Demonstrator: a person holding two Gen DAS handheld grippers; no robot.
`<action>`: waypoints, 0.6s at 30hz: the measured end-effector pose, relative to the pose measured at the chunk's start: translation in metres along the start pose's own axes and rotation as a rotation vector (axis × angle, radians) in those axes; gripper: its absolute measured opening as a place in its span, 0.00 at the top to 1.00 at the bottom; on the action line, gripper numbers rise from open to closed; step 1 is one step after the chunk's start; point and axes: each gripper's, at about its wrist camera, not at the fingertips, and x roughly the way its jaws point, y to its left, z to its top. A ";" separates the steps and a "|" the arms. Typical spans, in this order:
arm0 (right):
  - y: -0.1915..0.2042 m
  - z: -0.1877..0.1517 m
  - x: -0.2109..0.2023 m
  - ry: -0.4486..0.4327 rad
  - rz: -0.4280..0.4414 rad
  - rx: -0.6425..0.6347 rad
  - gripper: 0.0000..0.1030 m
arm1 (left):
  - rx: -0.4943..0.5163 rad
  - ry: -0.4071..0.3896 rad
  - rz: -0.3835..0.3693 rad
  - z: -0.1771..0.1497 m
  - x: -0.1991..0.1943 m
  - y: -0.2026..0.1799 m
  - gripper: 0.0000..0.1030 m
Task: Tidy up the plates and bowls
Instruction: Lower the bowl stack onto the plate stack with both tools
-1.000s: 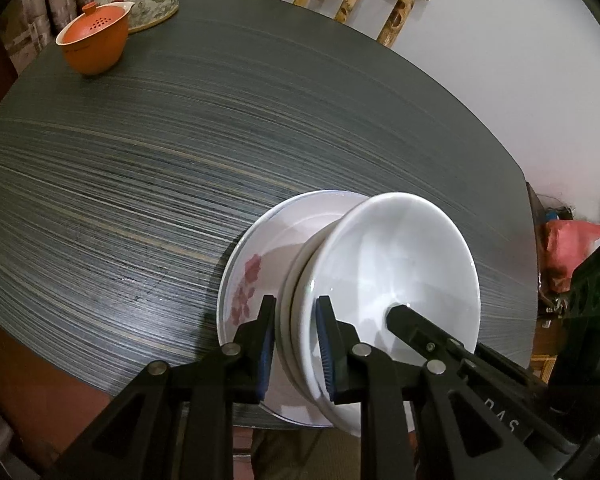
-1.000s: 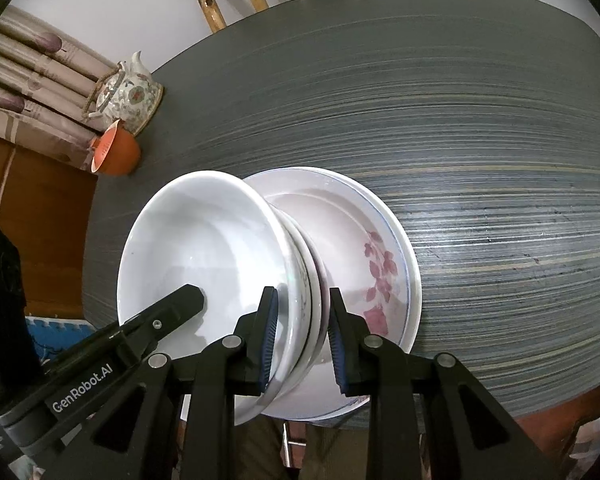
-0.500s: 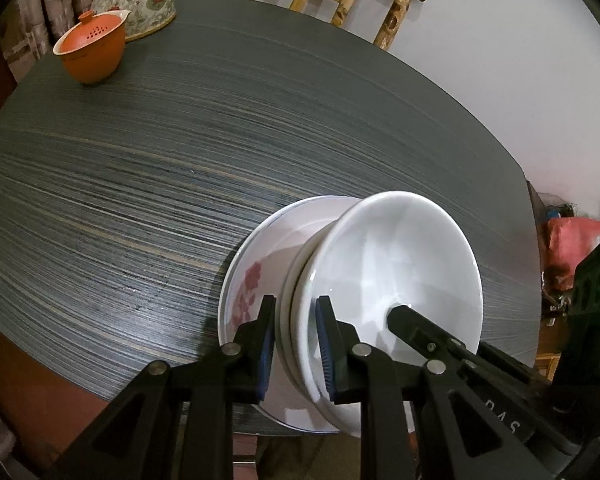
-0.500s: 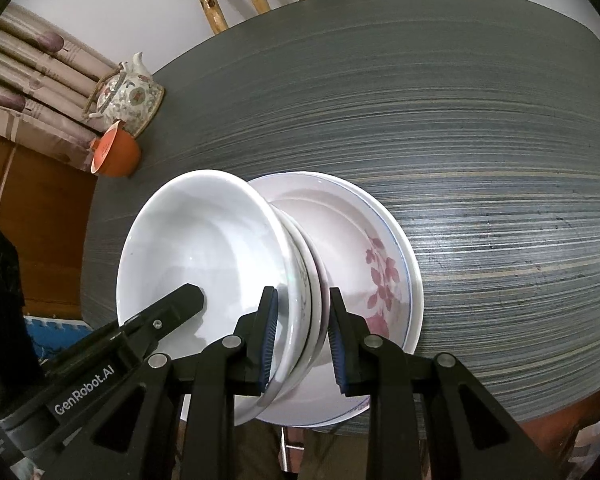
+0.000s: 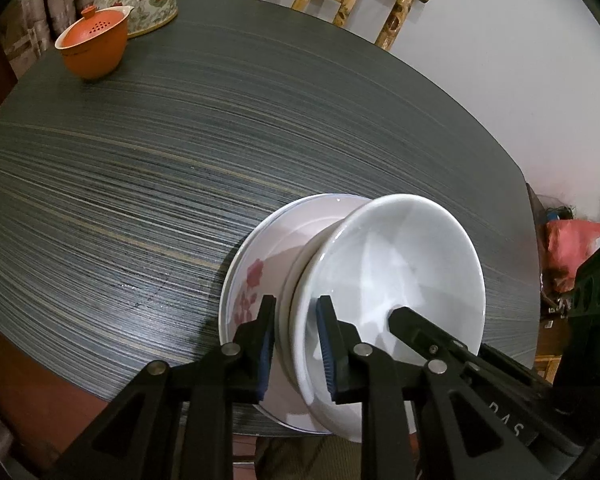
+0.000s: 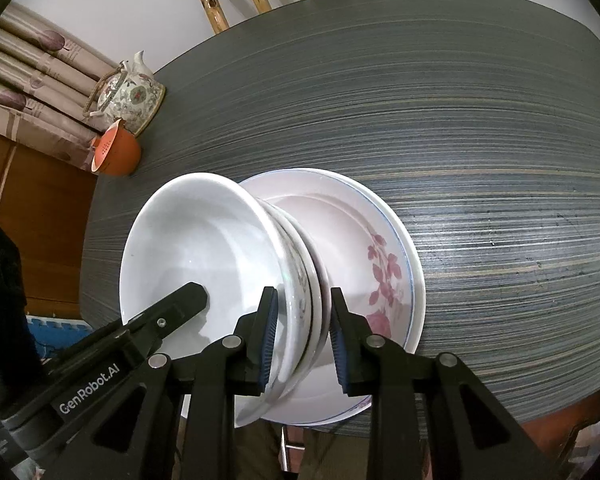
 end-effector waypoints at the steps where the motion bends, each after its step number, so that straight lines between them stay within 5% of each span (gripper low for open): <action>1: 0.000 0.000 0.000 0.001 0.000 0.001 0.75 | -0.001 0.000 0.000 -0.001 0.000 0.001 0.80; 18: 0.005 -0.002 0.001 -0.008 0.023 0.011 0.66 | 0.027 -0.028 0.023 -0.004 -0.002 -0.011 0.79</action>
